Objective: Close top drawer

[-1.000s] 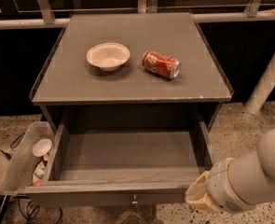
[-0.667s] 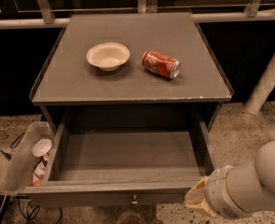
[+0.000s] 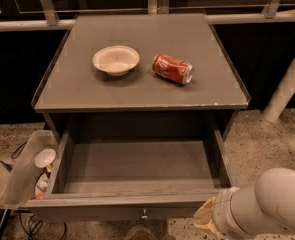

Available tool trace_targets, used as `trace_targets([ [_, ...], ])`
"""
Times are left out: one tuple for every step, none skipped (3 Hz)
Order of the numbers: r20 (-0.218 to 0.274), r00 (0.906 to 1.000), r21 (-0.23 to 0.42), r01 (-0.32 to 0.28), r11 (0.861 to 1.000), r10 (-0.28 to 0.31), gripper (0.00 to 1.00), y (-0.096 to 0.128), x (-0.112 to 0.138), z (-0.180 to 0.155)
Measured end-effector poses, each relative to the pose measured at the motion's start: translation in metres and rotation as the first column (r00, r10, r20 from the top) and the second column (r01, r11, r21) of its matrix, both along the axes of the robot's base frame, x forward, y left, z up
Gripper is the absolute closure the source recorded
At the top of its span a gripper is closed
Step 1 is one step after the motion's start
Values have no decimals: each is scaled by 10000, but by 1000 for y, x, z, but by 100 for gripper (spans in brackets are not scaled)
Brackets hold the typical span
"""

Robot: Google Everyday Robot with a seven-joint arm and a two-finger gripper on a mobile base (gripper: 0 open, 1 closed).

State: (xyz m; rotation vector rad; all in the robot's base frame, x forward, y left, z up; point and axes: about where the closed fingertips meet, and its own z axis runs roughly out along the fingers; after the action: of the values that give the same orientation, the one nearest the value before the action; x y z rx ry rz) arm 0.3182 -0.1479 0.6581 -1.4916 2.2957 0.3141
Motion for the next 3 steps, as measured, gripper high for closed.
trace_targets([
  [49,10000,-146,38,9999,-37,82,3,6,-14],
  [75,10000,-158,56,9999,-55,57,3,7,-14],
  [75,10000,-159,56,9999,-55,35,3,7,-14],
])
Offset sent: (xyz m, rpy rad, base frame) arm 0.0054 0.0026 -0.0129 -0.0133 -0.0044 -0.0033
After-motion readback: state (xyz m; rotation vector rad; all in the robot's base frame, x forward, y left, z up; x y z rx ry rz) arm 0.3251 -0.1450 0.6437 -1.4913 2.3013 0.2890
